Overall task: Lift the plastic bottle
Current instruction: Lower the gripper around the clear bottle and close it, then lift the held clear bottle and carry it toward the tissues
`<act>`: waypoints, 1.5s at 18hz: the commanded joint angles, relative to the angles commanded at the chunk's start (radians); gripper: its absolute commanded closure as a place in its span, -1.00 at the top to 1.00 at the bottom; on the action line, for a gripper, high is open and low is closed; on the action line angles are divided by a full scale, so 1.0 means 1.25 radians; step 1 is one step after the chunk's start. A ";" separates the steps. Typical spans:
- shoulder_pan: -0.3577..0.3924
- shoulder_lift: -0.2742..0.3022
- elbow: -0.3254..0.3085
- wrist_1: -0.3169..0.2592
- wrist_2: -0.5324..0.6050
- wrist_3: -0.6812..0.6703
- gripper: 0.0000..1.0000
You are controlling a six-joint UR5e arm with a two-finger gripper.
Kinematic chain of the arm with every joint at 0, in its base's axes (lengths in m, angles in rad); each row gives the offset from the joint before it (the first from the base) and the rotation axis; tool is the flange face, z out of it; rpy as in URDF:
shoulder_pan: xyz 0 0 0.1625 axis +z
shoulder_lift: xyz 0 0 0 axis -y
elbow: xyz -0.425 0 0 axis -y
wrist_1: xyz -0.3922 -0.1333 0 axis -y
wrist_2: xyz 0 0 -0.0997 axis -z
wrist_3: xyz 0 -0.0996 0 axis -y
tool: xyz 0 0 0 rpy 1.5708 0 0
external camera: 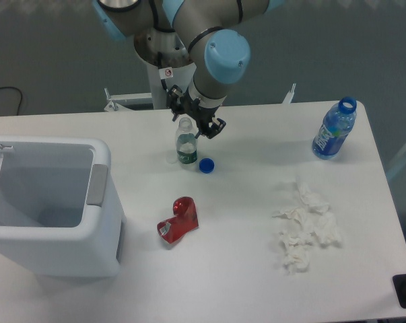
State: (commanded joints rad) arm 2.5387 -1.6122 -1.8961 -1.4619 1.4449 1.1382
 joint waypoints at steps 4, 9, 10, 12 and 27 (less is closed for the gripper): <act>0.000 0.000 0.004 0.000 0.001 0.000 -0.45; 0.000 -0.004 0.026 -0.001 0.003 0.000 -0.63; 0.000 -0.007 0.039 -0.001 0.005 0.000 -0.63; 0.002 -0.018 0.073 -0.005 0.005 -0.002 -0.61; 0.032 -0.166 0.419 -0.009 0.049 0.002 -0.82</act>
State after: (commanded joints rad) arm 2.5786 -1.8191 -1.3717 -1.4726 1.5064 1.1413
